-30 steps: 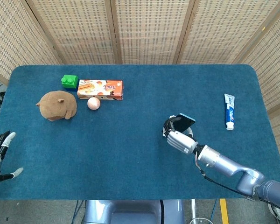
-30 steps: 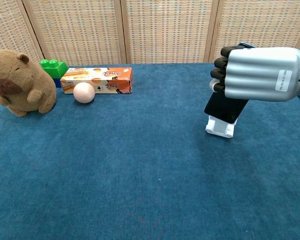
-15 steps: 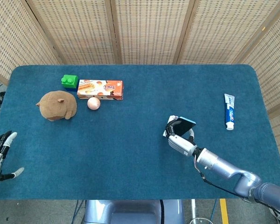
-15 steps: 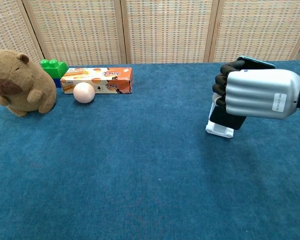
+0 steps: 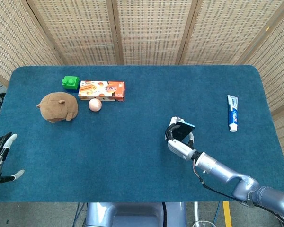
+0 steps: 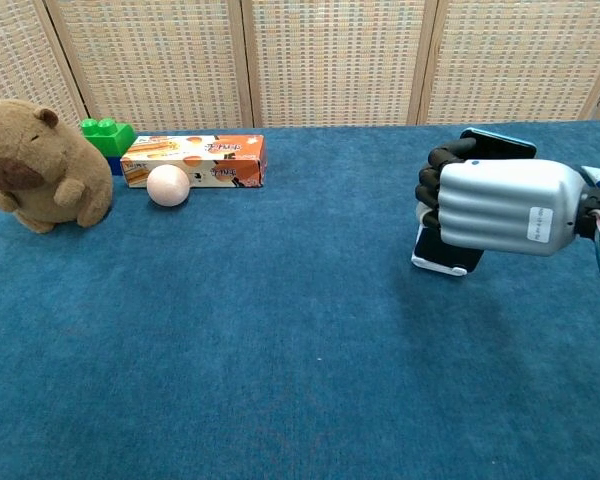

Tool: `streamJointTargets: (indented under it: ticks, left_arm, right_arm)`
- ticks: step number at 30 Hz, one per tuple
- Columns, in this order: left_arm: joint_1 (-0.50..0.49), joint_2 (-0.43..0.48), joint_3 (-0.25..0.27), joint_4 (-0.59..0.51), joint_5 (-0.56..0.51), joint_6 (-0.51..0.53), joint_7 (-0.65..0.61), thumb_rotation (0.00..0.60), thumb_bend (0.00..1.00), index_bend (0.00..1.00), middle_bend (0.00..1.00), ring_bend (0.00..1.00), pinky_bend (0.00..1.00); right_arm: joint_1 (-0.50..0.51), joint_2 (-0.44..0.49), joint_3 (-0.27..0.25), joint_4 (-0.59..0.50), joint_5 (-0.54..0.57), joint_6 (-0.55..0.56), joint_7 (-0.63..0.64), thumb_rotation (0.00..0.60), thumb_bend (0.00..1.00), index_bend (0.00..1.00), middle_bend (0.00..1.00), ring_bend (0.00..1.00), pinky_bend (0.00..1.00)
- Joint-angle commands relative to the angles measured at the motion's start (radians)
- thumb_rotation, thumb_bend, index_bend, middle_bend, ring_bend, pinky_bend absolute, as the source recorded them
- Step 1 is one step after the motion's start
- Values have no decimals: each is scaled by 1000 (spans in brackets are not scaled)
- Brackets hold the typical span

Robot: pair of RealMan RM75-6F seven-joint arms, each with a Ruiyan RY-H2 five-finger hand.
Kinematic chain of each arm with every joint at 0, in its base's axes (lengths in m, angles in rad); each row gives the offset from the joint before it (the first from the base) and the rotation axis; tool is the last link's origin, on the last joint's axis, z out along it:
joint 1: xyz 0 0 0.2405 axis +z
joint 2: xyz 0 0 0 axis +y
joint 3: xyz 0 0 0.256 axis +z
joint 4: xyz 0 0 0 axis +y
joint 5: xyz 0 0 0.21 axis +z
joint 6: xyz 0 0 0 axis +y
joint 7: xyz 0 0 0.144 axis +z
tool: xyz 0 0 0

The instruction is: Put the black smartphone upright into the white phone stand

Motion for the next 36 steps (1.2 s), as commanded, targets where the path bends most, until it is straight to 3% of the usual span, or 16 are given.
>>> streamJointTargets:
  ticks: [1, 6, 17, 30, 36]
  left_arm:
    - [0, 0, 0, 0, 0, 0, 0, 600, 0, 0, 0, 0, 0]
    - [-1, 0, 0, -1, -1, -1, 0, 600, 0, 0, 0, 0, 0]
    - [-1, 2, 2, -2, 0, 0, -1, 600, 0, 0, 0, 0, 0]
    - [-2, 1, 3, -2, -1, -2, 1, 600, 0, 0, 0, 0, 0]
    - [-2, 5, 2, -1, -2, -2, -9, 600, 0, 0, 0, 0, 0]
  right_arm:
    - [1, -1, 3, -4, 9, -6, -3, 600, 505, 428, 461, 400, 492]
    - [2, -3, 12, -13, 31, -15, -9, 600, 492, 420, 349, 302, 450]
    - [-3, -5, 13, -22, 61, -21, -37, 600, 466, 284, 136, 106, 321]
    - [-13, -10, 5, -29, 75, -2, -47, 600, 466, 244, 88, 70, 294]
    - [-41, 33, 6, -95, 75, 61, -29, 600, 466, 225, 77, 68, 294]
